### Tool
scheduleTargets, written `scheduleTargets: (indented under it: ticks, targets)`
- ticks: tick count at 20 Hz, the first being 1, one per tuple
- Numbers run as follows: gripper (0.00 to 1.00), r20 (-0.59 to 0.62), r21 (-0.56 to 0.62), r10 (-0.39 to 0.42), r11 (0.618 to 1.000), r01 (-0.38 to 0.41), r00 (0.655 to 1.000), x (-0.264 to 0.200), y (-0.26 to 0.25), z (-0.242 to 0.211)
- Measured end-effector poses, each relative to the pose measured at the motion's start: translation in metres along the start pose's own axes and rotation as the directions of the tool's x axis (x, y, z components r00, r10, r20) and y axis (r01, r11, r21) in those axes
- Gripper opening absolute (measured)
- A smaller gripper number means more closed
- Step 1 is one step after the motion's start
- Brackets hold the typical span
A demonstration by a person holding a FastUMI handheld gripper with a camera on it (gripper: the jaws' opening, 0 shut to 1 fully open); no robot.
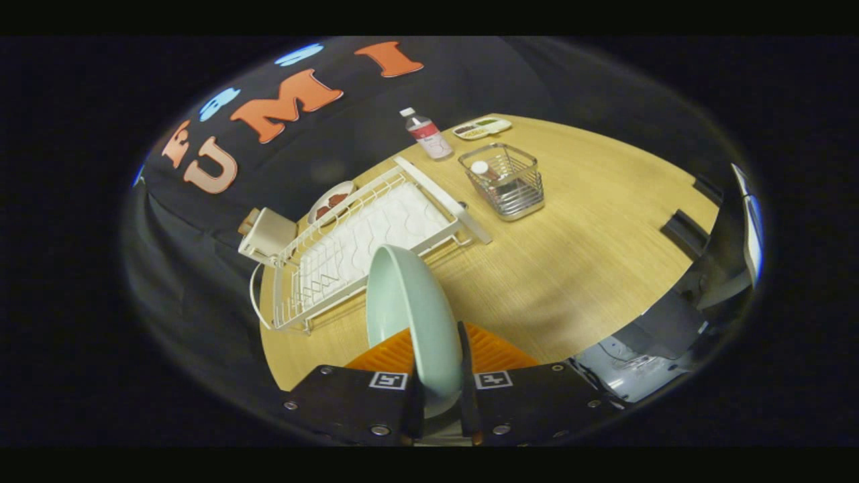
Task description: Take the plate from the dish rack, then take the spoon from the basket and place it into the plate.
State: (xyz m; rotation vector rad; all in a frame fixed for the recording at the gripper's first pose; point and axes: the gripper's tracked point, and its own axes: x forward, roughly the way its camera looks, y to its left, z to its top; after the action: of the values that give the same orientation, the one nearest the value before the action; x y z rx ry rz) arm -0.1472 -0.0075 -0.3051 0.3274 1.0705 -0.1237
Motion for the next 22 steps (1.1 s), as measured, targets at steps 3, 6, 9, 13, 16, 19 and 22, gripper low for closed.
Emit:
scheduleTargets:
  ticks: [3,6,9,13,16,19,22]
  targets:
    - [0.22,-0.045,0.043,0.033,0.999,-0.031,0.998,0.013,0.004,-0.014]
    - [0.22,-0.067,0.084,0.048,0.996,-0.042,0.997,0.024,0.001,-0.023]
    - [0.24,-0.126,0.160,0.068,0.986,-0.047,0.990,0.031,0.001,-0.032]
    - [0.30,-0.190,0.152,0.056,0.988,-0.027,0.980,0.038,-0.004,-0.043]
    - [0.76,-0.172,0.075,0.001,0.997,0.012,0.985,0.037,-0.014,-0.039]
    - [0.99,-0.125,0.078,-0.003,0.997,0.013,0.992,0.035,-0.015,-0.020]
    - [0.99,-0.039,0.008,-0.062,0.998,0.062,0.997,0.027,-0.028,0.008]
